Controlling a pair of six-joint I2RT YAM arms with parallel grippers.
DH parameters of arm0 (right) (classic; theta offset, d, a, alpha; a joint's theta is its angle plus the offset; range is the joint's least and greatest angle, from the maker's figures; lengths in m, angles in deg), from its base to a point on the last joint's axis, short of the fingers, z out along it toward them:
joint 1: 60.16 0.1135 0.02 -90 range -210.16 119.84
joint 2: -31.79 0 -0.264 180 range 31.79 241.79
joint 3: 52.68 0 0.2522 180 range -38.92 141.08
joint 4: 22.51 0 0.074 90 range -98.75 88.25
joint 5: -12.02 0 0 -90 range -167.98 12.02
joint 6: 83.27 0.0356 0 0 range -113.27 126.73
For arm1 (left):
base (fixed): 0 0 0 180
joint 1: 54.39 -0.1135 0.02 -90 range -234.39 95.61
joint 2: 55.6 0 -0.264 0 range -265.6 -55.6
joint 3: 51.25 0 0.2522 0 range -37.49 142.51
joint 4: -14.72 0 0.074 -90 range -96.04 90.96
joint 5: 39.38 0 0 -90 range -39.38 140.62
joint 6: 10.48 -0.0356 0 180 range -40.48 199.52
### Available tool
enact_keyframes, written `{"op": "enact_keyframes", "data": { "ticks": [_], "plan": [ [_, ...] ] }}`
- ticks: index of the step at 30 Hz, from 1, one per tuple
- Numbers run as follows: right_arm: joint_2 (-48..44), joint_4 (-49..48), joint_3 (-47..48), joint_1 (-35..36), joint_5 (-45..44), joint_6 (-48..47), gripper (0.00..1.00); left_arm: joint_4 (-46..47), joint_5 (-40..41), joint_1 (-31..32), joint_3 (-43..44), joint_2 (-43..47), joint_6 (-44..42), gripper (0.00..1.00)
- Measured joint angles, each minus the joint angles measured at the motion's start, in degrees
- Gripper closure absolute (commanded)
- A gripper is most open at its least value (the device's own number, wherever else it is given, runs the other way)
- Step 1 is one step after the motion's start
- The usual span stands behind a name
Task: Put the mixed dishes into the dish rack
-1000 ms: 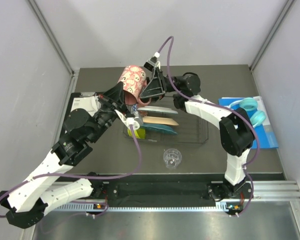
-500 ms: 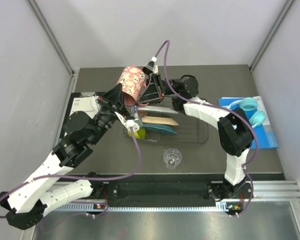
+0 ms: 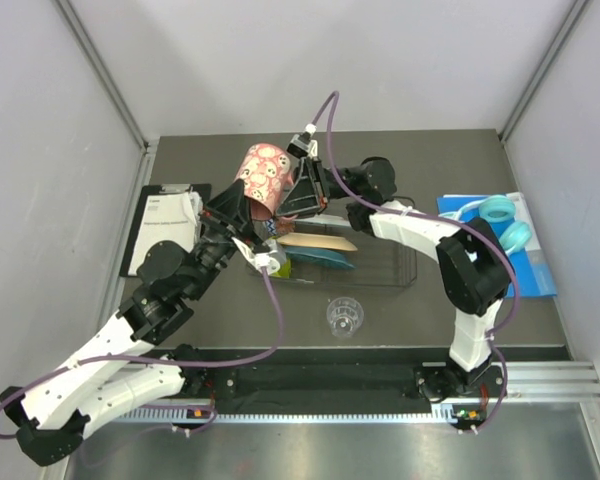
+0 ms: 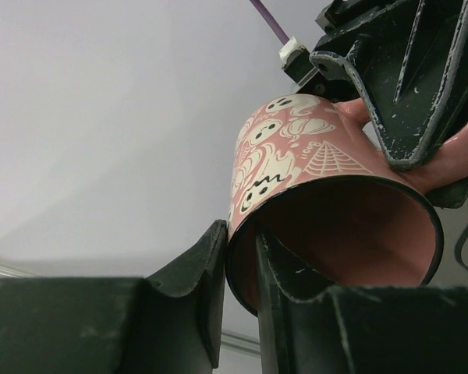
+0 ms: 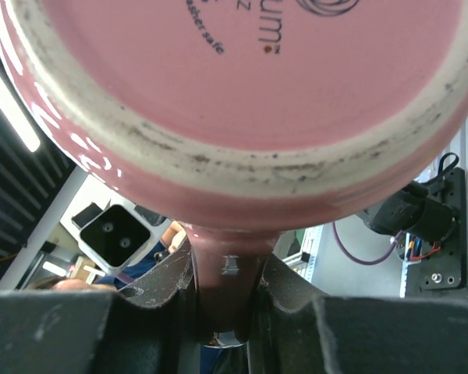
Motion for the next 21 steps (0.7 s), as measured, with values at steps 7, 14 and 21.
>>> {"op": "enact_keyframes", "data": {
  "ticks": [7, 14, 21],
  "plan": [
    [-1.09, 0.90, -0.31, 0.26, -2.08, -2.91, 1.00, 2.29, 0.46, 0.11, -2.19, -0.02, -1.14, 0.01],
    [-1.62, 1.40, -0.74, 0.48, -2.82, -5.88, 1.00, 4.48, 1.40, 0.26, -3.02, -0.26, -1.60, 0.01],
    [-4.66, 2.34, -2.67, -0.52, -2.45, -12.90, 1.00, 3.87, 3.02, 0.26, -1.01, 0.72, -2.05, 0.01]
  ]
}}
